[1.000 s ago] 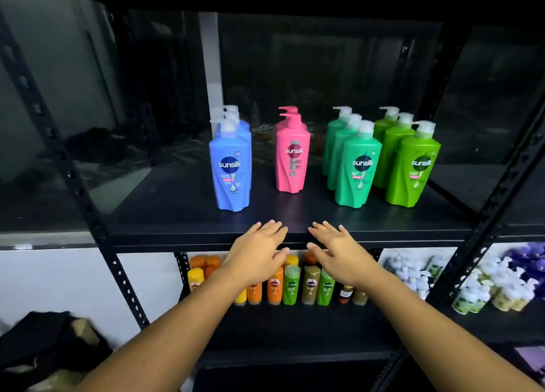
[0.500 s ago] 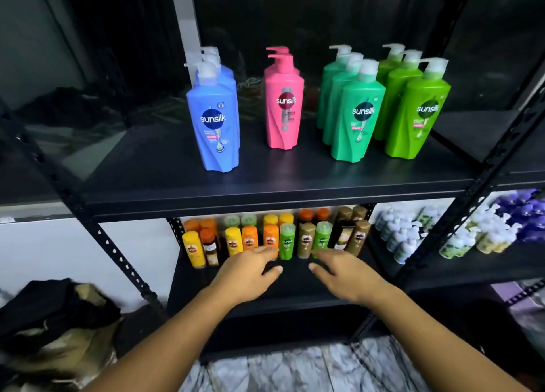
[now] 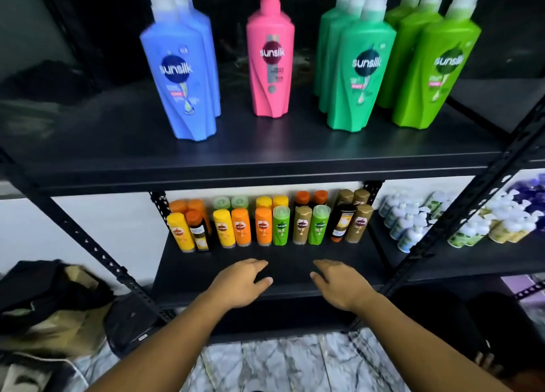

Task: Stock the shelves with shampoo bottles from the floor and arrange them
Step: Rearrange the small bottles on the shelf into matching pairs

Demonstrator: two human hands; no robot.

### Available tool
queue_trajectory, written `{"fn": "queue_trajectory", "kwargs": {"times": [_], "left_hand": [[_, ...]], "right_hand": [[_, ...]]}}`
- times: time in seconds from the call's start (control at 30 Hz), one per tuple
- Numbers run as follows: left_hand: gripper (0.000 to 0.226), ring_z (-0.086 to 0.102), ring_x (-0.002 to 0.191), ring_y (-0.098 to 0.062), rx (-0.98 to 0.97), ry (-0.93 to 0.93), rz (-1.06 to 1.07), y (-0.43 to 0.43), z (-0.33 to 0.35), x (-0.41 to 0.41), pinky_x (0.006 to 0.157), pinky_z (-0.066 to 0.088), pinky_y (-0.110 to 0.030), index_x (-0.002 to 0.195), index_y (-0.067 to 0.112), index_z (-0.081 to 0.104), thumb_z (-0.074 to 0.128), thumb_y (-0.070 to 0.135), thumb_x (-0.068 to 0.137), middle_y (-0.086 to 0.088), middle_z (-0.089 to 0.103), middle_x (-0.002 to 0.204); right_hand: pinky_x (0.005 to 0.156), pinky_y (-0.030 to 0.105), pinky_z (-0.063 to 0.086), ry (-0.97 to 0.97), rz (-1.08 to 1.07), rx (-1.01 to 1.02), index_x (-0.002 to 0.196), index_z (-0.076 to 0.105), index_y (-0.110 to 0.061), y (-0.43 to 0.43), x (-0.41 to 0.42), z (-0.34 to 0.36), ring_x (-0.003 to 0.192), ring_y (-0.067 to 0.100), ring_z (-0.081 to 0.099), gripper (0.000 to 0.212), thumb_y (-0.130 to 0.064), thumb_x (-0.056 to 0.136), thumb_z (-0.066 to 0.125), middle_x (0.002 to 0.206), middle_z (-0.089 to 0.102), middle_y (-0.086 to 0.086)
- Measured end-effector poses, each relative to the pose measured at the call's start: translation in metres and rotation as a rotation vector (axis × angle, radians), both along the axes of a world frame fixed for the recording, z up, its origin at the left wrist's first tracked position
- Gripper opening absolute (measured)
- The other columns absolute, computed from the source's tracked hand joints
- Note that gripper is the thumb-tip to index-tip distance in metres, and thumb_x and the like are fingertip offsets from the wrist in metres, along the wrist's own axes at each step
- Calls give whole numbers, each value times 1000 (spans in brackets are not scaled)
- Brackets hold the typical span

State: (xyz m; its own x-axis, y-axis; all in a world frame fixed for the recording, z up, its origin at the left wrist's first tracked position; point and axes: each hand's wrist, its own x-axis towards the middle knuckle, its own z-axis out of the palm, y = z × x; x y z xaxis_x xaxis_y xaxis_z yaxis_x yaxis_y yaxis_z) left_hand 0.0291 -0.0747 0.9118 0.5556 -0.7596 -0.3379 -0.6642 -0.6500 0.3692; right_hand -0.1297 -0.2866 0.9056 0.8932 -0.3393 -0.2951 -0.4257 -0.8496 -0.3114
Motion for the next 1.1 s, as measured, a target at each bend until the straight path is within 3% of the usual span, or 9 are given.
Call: {"fn": "queue_trajectory", "kwargs": {"times": [0.17,0.37,0.63,0.83,1.1], "left_hand": [[64,31,150,-16,-38,36,67,-43,-91,-3,119,32,-34,158,29,34,48,56,101,4,30,165],[67,33,149,-19,-100,52,218,-76,-179,-7,119,34,-35,159,26,33,50,55,101,0,29,166],[69,30,151,-19,-30,45,253,-63,-175,-40,121,30,-34,161,25,27,50,54,102,0,24,168],[69,47,139,-17,-10,92,303,-38,-181,-40,116,37,-33,160,27,28,50,55,101,4,22,168],[69,30,150,-14,-4,102,245,24,-214,24,121,30,-33,159,28,31,52,57,99,5,28,166]], "right_hand": [[118,35,29,-16,76,-24,153,36,-16,-41,1,-86,145,20,34,57,-47,105,34,157,40,2],[121,30,23,-74,62,174,154,34,-11,-98,9,-178,148,19,29,61,-47,105,38,160,34,4],[121,43,23,-75,172,145,156,29,-16,-96,-1,-192,150,19,24,65,-53,103,35,162,30,3],[124,40,18,-78,172,186,158,25,-18,-73,5,-199,153,21,16,66,-53,103,35,166,19,3],[124,39,18,-78,87,262,159,23,-24,-12,33,-238,153,19,13,65,-54,103,36,166,17,-1]]}}
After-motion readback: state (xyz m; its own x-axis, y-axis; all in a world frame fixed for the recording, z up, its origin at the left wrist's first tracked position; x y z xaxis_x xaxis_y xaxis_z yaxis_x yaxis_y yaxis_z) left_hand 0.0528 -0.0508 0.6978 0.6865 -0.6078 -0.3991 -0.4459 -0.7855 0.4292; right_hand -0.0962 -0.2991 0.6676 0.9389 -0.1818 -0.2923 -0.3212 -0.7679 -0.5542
